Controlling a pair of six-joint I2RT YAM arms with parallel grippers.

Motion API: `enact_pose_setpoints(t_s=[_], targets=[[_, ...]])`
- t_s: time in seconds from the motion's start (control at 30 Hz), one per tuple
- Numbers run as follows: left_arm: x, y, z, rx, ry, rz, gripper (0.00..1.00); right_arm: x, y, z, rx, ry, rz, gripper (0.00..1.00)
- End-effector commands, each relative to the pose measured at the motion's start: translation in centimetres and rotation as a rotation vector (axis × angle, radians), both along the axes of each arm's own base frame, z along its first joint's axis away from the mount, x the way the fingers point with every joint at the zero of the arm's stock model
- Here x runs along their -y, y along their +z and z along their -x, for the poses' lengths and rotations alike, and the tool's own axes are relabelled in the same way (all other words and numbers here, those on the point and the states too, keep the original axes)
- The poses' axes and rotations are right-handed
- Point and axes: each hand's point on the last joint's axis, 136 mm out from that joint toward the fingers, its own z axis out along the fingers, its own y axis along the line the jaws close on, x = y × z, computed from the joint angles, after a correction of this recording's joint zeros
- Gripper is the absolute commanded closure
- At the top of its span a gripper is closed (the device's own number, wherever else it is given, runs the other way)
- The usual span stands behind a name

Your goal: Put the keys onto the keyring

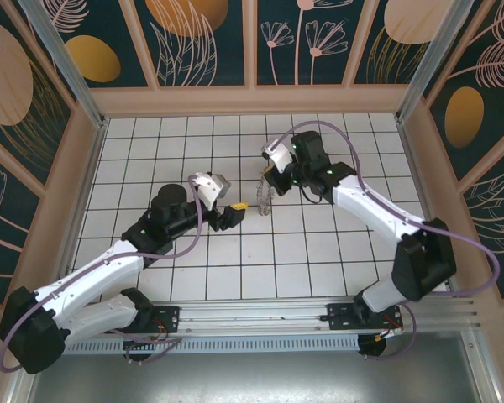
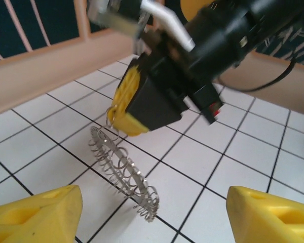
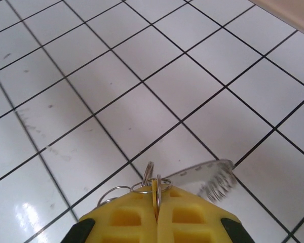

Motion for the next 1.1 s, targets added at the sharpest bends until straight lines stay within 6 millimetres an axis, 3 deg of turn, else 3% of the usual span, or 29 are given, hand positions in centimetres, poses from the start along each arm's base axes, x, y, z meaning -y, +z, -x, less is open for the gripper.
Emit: enact_pose_setpoints(t_s=[0.0,0.17,0.27,0.37,0.57,0.83,0.97,1.07], targets=[[-0.4,0.8,-0.8,0.011,0.06,0.05,0.24,-1.7,3.4,-3.3,0.074,-0.039,-0.115,1.0],[-0.4,0.7,-1.1,-0.009,0.072,0.07,0.22,-3.4,3.0,-5.5,0.053,-0.061,-0.191,1.0],[-0.2,0.9,-1.2,-0.016,0.072,0.079,0.22,-2.6,0.8,-7.3,0.006,-0.113,-0.199,1.0],[-0.1,1.4,-1.2,-0.007,0.069,0.095,0.21,-1.9,-1.9,-7.5,-0.049,-0.15,-0.202,1.0],[0.8,1.8,-1.8,-0.002,0.049,0.09,0.21,0.9,-5.7,-5.6,-0.114,-0.231,-0.215,1.0],[1.5,3.2,-2.3,0.017,0.034,0.133,0.2,5.6,-11.1,-0.9,-0.201,-0.352,-0.191,1.0],[1.6,3.5,-2.5,0.028,0.041,0.128,0.18,7.4,-12.7,1.3,-0.226,-0.393,-0.154,1.0],[1.9,3.6,-2.7,0.031,0.034,0.122,0.16,8.6,-13.1,2.5,-0.254,-0.422,-0.178,0.89]])
